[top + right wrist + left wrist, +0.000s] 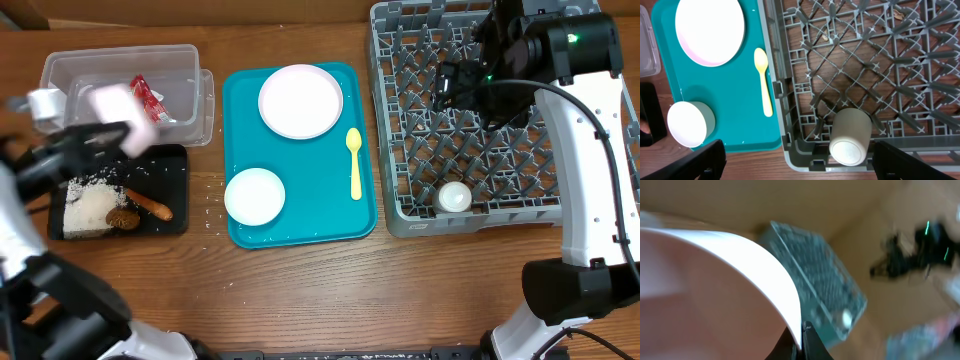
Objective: Sort waste into correct bins and load items into the dishwasher
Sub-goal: 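Tip the rice out over the black tray with the left gripper, then set the emptied bowl back on the teal tray with left gripper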
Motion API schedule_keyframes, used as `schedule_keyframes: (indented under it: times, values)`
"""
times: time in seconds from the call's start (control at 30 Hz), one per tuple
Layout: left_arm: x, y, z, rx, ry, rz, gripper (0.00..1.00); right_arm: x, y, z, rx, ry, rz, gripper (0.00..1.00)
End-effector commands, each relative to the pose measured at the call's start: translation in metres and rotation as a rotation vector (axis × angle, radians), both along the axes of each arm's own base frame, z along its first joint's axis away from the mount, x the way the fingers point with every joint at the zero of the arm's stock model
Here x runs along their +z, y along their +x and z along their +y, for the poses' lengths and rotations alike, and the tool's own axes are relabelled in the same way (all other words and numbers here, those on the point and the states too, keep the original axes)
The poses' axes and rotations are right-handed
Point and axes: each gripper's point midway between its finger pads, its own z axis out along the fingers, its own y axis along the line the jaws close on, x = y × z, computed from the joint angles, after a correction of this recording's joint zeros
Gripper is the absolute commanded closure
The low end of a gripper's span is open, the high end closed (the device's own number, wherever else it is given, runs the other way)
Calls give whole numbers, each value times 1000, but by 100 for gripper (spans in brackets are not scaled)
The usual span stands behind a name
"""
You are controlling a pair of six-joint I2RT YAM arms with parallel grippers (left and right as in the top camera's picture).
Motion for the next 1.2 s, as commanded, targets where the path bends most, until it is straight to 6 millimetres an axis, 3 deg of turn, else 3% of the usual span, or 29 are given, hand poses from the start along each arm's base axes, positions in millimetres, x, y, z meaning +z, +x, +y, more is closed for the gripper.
schedule_keyframes:
  times: [0.0, 0.1, 0.13, 0.27, 0.4, 0.53, 0.77, 0.9, 1.07, 1.13, 1.17]
  values:
    - [-23, 12, -56, -153, 145, 126, 96, 5, 1, 3, 8, 10, -16, 4]
    - [-59, 32, -94, -181, 329, 279, 96, 5, 1, 3, 8, 10, -16, 4]
    - [-77, 43, -116, -167, 467, 332, 96, 5, 1, 3, 8, 10, -16, 4]
    - [-95, 56, -173, -176, 692, 298, 96, 5, 0, 3, 8, 9, -11, 4]
    - [-113, 54, -224, -207, 891, 240, 96, 5, 0, 3, 8, 10, -13, 4]
    - [-155, 35, -259, -282, 1110, 254, 96, 5, 0, 3, 8, 10, -13, 4]
    - [-212, 3, -298, -353, 1203, 375, 96, 5, 2, 4, 8, 11, -22, 4]
    - [-242, -3, -293, -287, 1277, 479, 96, 5, 2, 4, 8, 11, -22, 4]
    - [-251, -6, -291, -289, 1287, 508, 94, 6, 4, 4, 8, 12, -30, 4]
    - [-250, -5, -291, -284, 1283, 509, 79, 6, 5, 4, 8, 13, -34, 4]
    - [-249, -4, -291, -273, 1281, 516, 78, 7, 5, 4, 8, 13, -36, 4]
